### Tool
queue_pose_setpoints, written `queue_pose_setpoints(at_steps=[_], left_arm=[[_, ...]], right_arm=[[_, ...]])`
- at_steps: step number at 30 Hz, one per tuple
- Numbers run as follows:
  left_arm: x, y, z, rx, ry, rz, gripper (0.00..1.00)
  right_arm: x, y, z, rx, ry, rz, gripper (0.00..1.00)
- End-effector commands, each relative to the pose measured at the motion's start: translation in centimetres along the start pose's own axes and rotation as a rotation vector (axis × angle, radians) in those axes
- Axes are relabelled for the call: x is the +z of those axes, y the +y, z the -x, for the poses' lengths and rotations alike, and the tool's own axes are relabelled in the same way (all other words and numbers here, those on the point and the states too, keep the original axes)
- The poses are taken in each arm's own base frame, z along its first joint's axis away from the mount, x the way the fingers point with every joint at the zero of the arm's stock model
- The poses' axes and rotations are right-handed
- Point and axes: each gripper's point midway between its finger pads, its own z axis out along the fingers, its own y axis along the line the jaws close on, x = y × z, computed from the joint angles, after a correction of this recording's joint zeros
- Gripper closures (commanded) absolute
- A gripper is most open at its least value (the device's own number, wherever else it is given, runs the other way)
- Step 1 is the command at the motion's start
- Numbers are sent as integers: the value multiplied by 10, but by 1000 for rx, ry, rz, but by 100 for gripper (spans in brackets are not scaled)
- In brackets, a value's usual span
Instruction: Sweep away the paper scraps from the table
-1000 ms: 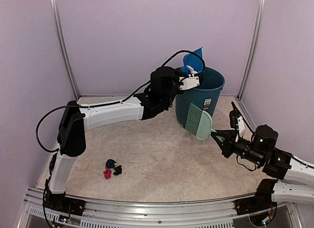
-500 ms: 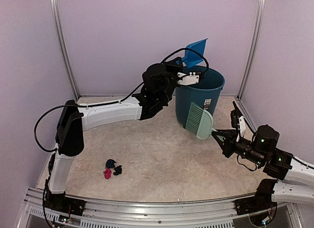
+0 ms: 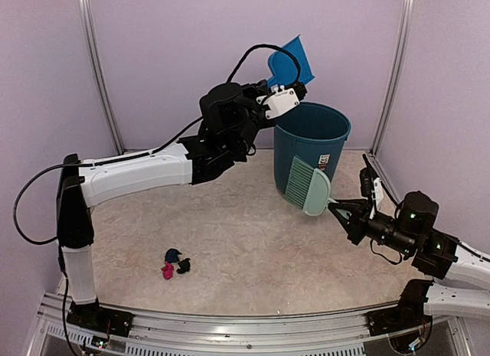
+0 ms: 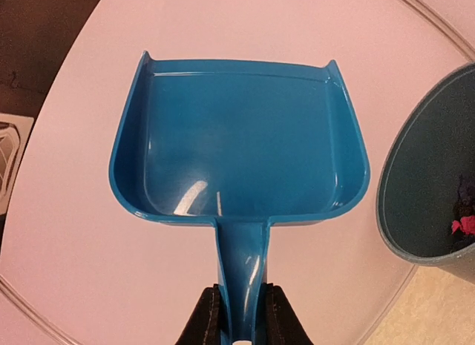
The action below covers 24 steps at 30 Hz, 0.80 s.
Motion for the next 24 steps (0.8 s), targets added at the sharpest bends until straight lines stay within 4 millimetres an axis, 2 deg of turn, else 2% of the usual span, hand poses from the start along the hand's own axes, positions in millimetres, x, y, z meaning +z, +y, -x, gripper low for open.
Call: queue_pose_setpoints(at_steps=[1,5,7,10,16,21,24], left_arm=[[-43,39,-7,-329,80,19,100],[-74,27,-36,-428,270,23,100],[-90,12,-47,-479,330,-25,100],[-116,2,-63,-582,400,-101,100],[-185,-15,-105,-733,590,-210,100],[-242,-25,-147,-820,727,-236,100],[-266,-27,-170,-859,782,-230,100]], right_arm=[[0,18,37,-27,-92,76,100],[9,23,35,-38,-70,100,100],[14,25,35,-42,-66,107,100],[23,27,34,-55,-57,118,100],[44,33,30,-82,-30,144,100],[73,55,25,-39,20,265,100],[93,75,23,13,48,355,100]])
